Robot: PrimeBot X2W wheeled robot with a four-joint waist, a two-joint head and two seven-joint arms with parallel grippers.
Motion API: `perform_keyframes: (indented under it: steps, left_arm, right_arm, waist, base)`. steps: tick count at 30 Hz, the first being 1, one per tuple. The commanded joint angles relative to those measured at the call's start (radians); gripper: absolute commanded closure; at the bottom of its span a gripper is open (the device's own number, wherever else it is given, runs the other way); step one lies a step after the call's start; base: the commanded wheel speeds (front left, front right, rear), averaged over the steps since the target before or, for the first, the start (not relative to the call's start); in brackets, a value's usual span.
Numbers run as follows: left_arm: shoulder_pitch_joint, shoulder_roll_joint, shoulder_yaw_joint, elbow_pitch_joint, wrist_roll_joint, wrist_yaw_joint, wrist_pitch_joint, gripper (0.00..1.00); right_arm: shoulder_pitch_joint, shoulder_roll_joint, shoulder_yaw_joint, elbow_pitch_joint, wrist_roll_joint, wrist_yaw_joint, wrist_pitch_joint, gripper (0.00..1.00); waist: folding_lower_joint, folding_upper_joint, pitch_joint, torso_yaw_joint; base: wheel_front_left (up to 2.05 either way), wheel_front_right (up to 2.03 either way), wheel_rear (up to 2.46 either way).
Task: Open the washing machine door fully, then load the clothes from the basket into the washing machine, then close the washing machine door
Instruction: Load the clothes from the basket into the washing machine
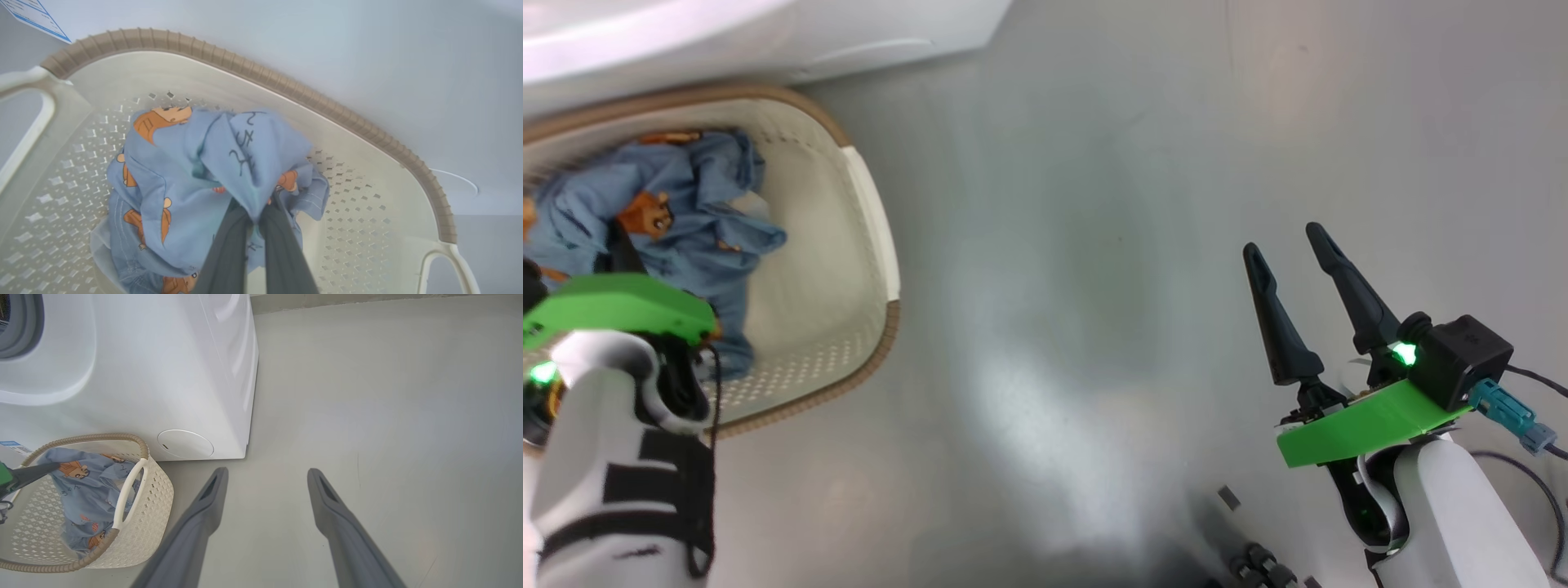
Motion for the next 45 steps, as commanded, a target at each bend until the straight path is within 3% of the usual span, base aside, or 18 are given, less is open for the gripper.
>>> perform_keyframes:
  steps: [1, 11, 19, 32, 39, 45]
  left_arm:
    - [0.064, 0.019, 0.025, -0.034, 0.013, -0.005, -0.006, 1.00]
    - [0.260, -0.032, 0.044, -0.216, 0.057, -0.066, -0.006, 1.00]
    - [0.416, -0.040, -0.003, -0.351, 0.058, -0.096, -0.006, 1.00]
    - [0.723, -0.040, -0.114, -0.641, 0.013, -0.047, -0.006, 1.00]
    - [0.869, -0.040, -0.114, -0.821, 0.011, -0.021, -0.006, 1.00]
    - [0.930, -0.040, -0.120, -0.885, 0.050, 0.004, -0.006, 1.00]
  right_arm:
    - [0.047, -0.010, 0.017, -0.015, 0.002, 0.002, -0.005, 0.00]
    - [0.095, -0.021, 0.006, 0.001, -0.007, 0.002, -0.005, 0.00]
    - [0.151, -0.025, -0.004, 0.022, -0.013, 0.002, -0.005, 0.00]
    - [0.291, -0.036, -0.027, 0.061, -0.037, 0.002, -0.005, 0.00]
    - [0.351, -0.037, -0.030, 0.069, -0.049, 0.002, -0.005, 0.00]
    - [0.378, -0.031, -0.038, 0.070, -0.056, 0.002, -0.005, 0.00]
  waist:
    - [0.0000, 0.0000, -0.064, 0.047]
    - [0.0000, 0.0000, -0.213, 0.084]
    - [0.0000, 0.0000, -0.368, 0.111]
    - [0.0000, 0.0000, -0.641, 0.155]
    - [0.0000, 0.0000, -0.741, 0.166]
    - [0.0000, 0.0000, -0.781, 0.174]
  base:
    - [0.00, 0.00, 0.00]
    - [0.00, 0.00, 0.00]
    - [0.00, 0.00, 0.00]
    - [0.00, 0.00, 0.00]
    - [0.00, 0.00, 0.00]
    - [0.00, 0.00, 0.00]
